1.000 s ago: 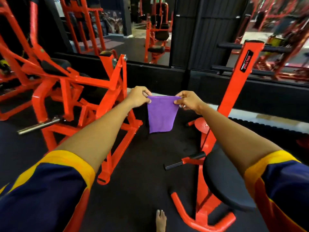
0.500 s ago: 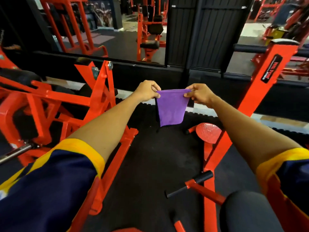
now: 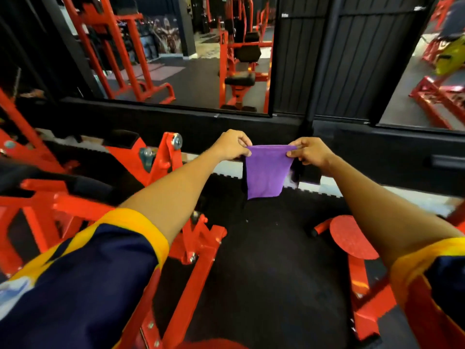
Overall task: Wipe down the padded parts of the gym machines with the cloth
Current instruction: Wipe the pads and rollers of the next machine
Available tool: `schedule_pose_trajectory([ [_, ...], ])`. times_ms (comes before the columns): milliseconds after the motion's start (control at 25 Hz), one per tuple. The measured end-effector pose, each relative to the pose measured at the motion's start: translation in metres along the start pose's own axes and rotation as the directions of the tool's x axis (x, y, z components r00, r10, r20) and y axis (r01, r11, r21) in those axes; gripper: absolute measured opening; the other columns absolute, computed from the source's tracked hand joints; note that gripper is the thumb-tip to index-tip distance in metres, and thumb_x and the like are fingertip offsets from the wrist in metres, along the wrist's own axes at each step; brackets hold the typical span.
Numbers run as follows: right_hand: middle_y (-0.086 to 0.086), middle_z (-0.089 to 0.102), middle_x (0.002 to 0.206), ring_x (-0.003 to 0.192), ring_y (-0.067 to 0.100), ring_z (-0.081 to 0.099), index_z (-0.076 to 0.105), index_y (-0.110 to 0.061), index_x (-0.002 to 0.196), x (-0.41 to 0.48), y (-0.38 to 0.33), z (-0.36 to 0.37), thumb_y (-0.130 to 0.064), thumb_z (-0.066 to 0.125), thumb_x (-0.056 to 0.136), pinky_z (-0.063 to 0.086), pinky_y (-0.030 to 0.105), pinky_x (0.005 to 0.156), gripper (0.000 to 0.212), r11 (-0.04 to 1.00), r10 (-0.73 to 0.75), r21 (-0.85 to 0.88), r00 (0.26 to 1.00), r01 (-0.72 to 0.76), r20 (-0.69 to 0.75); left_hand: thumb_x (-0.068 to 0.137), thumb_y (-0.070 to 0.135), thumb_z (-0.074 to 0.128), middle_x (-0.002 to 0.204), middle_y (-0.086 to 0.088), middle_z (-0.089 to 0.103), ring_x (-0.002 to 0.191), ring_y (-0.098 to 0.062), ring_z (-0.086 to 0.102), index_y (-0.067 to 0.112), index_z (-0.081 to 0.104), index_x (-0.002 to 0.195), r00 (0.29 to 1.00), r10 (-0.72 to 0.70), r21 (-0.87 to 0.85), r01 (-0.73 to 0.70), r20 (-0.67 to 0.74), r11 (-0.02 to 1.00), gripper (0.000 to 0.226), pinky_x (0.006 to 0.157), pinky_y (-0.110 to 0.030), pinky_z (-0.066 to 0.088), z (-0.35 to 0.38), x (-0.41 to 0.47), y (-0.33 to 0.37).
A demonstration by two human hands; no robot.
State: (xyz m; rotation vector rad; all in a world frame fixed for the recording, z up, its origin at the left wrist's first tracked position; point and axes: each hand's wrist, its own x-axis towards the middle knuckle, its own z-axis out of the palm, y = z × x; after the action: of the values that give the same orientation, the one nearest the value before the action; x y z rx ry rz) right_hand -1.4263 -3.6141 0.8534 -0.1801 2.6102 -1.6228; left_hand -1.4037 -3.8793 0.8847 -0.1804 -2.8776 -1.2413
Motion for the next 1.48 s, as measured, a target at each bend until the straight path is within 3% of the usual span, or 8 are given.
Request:
schedule_pose_trajectory([
  [240,0.002,0.061,0.076,0.058,0.009,0.046,0.069,-0.013,0.104,0.141,-0.029,0.033,-0.007,0.077,0.088,0.039,0.015,0.047,0.019,0.999,-0.046,-0.001,0.997,0.046,0.056,0.074,0.001,0.081,0.079,0.002,0.071,0.082,-0.019,0.070,0.024,0.068,0.078,0.972,-0.089,0.008,0.093,-0.219,0.996,0.026,0.082,-0.038,0.061,-0.037,0.120,-0.051],
  [520,-0.001,0.066,0.081,0.068,0.011,0.053,0.071,-0.023,0.094,0.316,-0.013,0.075,-0.009,0.078,0.087,0.044,0.023,0.058,0.017,0.994,-0.107,0.023,0.964,0.105,0.243,0.088,0.008,0.072,0.094,0.002,0.068,0.089,-0.012,0.064,0.016,0.071,0.102,0.919,-0.209,0.027,0.231,-0.334,0.973,0.017,0.076,-0.024,0.049,-0.044,0.223,-0.106],
  [680,0.003,0.065,0.085,0.063,0.010,0.049,0.070,-0.020,0.097,0.397,-0.019,0.097,-0.006,0.078,0.086,0.044,0.024,0.059,0.019,0.993,-0.115,0.021,0.927,0.115,0.358,0.087,0.009,0.073,0.096,-0.001,0.072,0.094,-0.016,0.068,0.025,0.067,0.087,0.871,-0.312,0.028,0.347,-0.380,0.937,0.017,0.086,-0.034,0.057,-0.057,0.269,-0.122],
  [800,0.000,0.066,0.087,0.068,0.010,0.051,0.071,-0.022,0.096,0.441,-0.040,0.119,-0.008,0.077,0.088,0.046,0.024,0.063,0.017,0.986,-0.154,0.013,0.883,0.166,0.444,0.085,0.008,0.073,0.096,-0.002,0.073,0.090,-0.014,0.067,0.022,0.066,0.085,0.822,-0.350,0.005,0.394,-0.450,0.919,0.016,0.087,-0.034,0.056,-0.077,0.288,-0.138],
  [1000,-0.003,0.068,0.088,0.071,0.009,0.055,0.072,-0.019,0.103,0.525,-0.068,0.185,-0.012,0.077,0.089,0.047,0.023,0.065,0.017,0.964,-0.226,0.016,0.781,0.267,0.582,0.088,0.011,0.071,0.094,0.002,0.068,0.088,-0.010,0.062,0.013,0.072,0.098,0.726,-0.434,-0.075,0.471,-0.533,0.879,0.010,0.071,-0.013,0.045,-0.107,0.317,-0.191],
  [1200,0.001,0.068,0.089,0.067,0.007,0.055,0.073,-0.019,0.101,0.594,-0.093,0.262,-0.011,0.078,0.088,0.046,0.020,0.060,0.016,0.941,-0.266,0.024,0.694,0.338,0.669,0.087,0.009,0.070,0.102,-0.004,0.072,0.095,-0.016,0.065,0.011,0.072,0.100,0.667,-0.475,-0.098,0.519,-0.574,0.849,0.014,0.090,-0.030,0.052,-0.149,0.348,-0.264],
  [1320,0.003,0.066,0.089,0.065,0.007,0.054,0.072,-0.011,0.108,0.631,-0.126,0.307,-0.010,0.078,0.089,0.045,0.017,0.056,0.021,0.915,-0.300,0.035,0.619,0.402,0.725,0.085,0.005,0.072,0.103,-0.003,0.072,0.095,-0.015,0.064,0.016,0.070,0.097,0.625,-0.504,-0.120,0.551,-0.597,0.826,0.016,0.088,-0.028,0.050,-0.185,0.360,-0.295],
  [1480,0.010,0.067,0.093,0.065,0.010,0.058,0.067,-0.006,0.114,0.672,-0.166,0.377,-0.006,0.074,0.091,0.046,0.022,0.056,0.024,0.889,-0.347,0.101,0.512,0.448,0.786,0.080,0.003,0.077,0.092,0.000,0.071,0.086,-0.011,0.063,0.017,0.073,0.094,0.494,-0.523,-0.186,0.579,-0.694,0.794,0.020,0.084,-0.027,0.049,-0.223,0.359,-0.333],
])
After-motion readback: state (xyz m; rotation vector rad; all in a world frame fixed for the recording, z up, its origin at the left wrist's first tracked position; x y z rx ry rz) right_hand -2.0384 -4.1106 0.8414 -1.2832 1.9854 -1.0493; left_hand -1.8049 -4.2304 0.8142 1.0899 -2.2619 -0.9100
